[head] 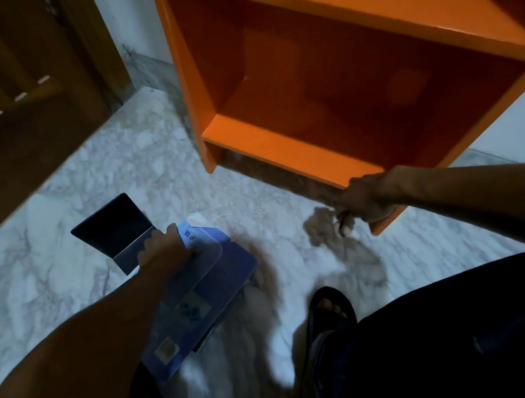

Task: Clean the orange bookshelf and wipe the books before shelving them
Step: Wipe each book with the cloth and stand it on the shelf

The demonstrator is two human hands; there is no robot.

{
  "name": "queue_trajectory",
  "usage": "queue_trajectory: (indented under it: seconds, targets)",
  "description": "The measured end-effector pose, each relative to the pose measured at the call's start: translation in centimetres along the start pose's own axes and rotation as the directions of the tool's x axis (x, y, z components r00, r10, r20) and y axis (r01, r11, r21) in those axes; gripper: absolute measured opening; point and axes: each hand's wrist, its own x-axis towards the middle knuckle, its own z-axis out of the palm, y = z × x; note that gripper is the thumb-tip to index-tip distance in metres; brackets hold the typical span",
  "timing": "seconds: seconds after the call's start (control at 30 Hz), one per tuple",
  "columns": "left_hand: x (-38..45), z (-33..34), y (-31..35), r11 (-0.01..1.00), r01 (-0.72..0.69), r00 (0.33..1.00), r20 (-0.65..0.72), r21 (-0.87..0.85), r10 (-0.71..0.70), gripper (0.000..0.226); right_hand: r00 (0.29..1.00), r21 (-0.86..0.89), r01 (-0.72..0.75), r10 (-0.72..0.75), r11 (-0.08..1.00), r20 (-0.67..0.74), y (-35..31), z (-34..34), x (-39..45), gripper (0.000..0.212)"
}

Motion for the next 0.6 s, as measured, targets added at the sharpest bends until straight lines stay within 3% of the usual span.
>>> queue_trajectory:
  seconds: [0.1,0.2,0.27,0.33,0.4,0.5,0.6]
  targets:
    - [0.3,1.5,-1.0,0.991,-0.116,0.986,-0.111,0.063,0.123,0.036,0.999,-0.021,0.017,-0.018,1.000,-0.044,-2.1,-2.1,0.5,0.045]
    - [-0.4,0.6,-1.0,0.983,-0.169,0.968,-0.177,0.075,0.180,0.029,0.996,0.007,0.071,-0.070,0.997,-0.048,-4.0,-4.4,0.5,0.045]
    - [-0.8,-0.4,-0.9,0.976,-0.220,0.963,-0.160,0.004,0.218,0.026,0.994,0.024,0.088,-0.086,0.996,-0.067,-4.9,-5.6,-0.1,0.043]
    - [-1.5,-1.8,-0.8,0.970,-0.203,0.979,-0.038,-0.131,0.200,0.022,0.988,0.067,0.107,-0.098,0.992,-0.121,-5.5,-6.6,-0.7,0.041]
    - [-2.0,-3.0,-1.1,0.965,-0.206,0.974,0.056,-0.161,0.218,0.022,0.971,0.150,0.152,-0.120,0.977,-0.206,-6.0,-7.4,-1.2,0.039]
    - [-2.9,-5.3,-1.0,0.949,-0.267,0.956,0.077,-0.170,0.283,0.019,0.912,0.302,0.277,-0.151,0.912,-0.380,-6.4,-7.8,-2.0,0.040]
    - [-4.4,-7.8,-1.0,0.917,-0.302,0.945,0.043,-0.262,0.324,0.007,0.871,0.506,0.343,-0.067,0.791,-0.486,-6.5,-8.5,-3.8,0.043]
